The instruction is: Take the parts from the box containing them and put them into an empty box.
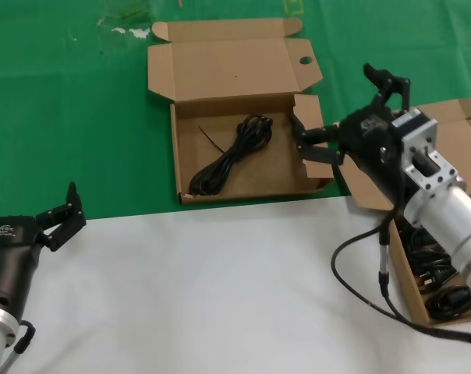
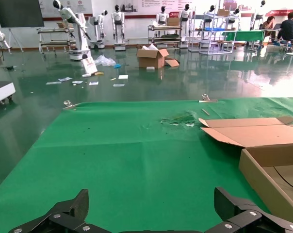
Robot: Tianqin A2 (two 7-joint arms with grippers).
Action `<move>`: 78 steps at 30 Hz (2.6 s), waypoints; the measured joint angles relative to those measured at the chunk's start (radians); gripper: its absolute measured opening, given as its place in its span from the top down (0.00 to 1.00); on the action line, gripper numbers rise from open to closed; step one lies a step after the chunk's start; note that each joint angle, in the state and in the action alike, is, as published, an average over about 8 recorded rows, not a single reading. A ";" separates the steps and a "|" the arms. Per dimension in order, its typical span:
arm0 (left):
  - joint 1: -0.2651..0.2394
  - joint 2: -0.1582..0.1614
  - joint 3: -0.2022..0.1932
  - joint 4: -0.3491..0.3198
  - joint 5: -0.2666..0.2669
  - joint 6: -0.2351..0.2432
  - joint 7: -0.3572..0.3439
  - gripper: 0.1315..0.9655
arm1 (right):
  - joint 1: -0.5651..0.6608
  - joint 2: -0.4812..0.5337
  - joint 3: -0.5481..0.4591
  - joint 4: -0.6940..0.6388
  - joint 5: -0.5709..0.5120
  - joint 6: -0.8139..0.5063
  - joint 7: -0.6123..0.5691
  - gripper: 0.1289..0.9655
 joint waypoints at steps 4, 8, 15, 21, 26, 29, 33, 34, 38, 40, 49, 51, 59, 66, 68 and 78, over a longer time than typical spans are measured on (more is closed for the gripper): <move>0.000 0.000 0.000 0.000 0.000 0.000 0.000 0.11 | -0.041 -0.008 0.016 0.013 0.023 0.036 -0.002 0.00; 0.000 0.000 0.000 0.000 0.000 0.000 0.000 0.06 | -0.082 -0.017 0.031 0.026 0.046 0.072 -0.003 0.00; 0.000 0.000 0.000 0.000 0.000 0.000 0.001 0.02 | -0.152 -0.031 0.058 0.048 0.085 0.134 -0.006 0.00; 0.000 0.000 0.000 0.000 0.000 0.000 0.000 0.00 | -0.213 -0.043 0.081 0.067 0.120 0.187 -0.009 0.00; 0.000 0.000 0.000 0.000 0.000 0.000 0.000 0.00 | -0.261 -0.053 0.099 0.082 0.147 0.230 -0.011 0.00; 0.000 0.000 0.000 0.000 0.000 0.000 0.000 0.00 | -0.281 -0.057 0.107 0.088 0.158 0.247 -0.012 0.00; 0.000 0.000 0.000 0.000 0.000 0.000 0.000 0.00 | -0.291 -0.059 0.110 0.092 0.164 0.256 -0.012 0.00; 0.000 0.000 0.000 0.000 0.000 0.000 0.000 0.00 | -0.291 -0.059 0.111 0.092 0.164 0.257 -0.012 0.00; 0.000 0.000 0.000 0.000 0.000 0.000 0.000 0.00 | -0.292 -0.059 0.111 0.092 0.164 0.257 -0.012 0.00; 0.000 0.000 0.000 0.000 0.000 0.000 0.000 0.00 | -0.292 -0.059 0.111 0.092 0.164 0.257 -0.012 0.00; 0.000 0.000 0.000 0.000 0.000 0.000 0.000 0.00 | -0.292 -0.059 0.111 0.092 0.164 0.257 -0.012 0.00; 0.000 0.000 0.000 0.000 0.000 0.000 0.000 0.00 | -0.292 -0.059 0.111 0.092 0.164 0.257 -0.012 0.00; 0.000 0.000 0.000 0.000 0.000 0.000 0.000 0.00 | -0.292 -0.059 0.111 0.092 0.164 0.257 -0.012 0.00; 0.000 0.000 0.000 0.000 0.000 0.000 0.000 0.00 | -0.292 -0.059 0.111 0.092 0.164 0.257 -0.012 0.00; 0.000 0.000 0.000 0.000 0.000 0.000 0.000 0.00 | -0.292 -0.059 0.111 0.092 0.164 0.257 -0.012 0.00; 0.000 0.000 0.000 0.000 0.000 0.000 0.000 0.00 | -0.292 -0.059 0.111 0.092 0.164 0.257 -0.012 0.00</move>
